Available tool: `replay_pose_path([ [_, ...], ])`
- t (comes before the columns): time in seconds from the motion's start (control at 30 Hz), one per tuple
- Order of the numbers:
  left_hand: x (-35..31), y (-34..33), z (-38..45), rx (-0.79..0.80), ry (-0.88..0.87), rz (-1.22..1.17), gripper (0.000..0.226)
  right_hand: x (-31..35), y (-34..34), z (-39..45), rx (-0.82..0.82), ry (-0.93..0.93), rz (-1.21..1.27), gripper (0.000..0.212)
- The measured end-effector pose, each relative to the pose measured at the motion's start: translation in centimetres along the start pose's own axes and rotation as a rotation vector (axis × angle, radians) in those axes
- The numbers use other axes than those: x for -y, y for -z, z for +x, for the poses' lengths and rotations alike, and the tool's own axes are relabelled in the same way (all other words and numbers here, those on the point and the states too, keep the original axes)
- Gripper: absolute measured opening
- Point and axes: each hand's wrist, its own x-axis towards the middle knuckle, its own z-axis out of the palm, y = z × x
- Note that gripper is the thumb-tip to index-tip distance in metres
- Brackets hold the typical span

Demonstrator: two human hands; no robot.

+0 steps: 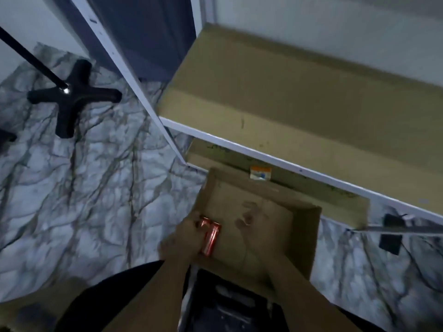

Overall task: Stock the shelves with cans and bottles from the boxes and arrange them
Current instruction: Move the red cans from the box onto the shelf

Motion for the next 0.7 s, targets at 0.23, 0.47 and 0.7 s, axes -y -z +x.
replay_pose_path([
  [0.23, 12.9, -9.6, 8.8, 0.032, 0.147, 0.123, 0.037, -13.1, -14.3, 9.6, 0.124, -0.181, 0.178, 0.048],
  [0.47, 18.8, -16.3, 15.1, -0.065, 0.283, 0.162, 0.060, -17.8, -21.4, 14.5, 0.219, -0.143, 0.296, 0.037],
  [0.7, 21.4, -19.0, 17.0, -0.123, 0.246, 0.265, 0.064, -21.1, -26.0, 16.3, 0.129, -0.144, 0.402, 0.060],
])
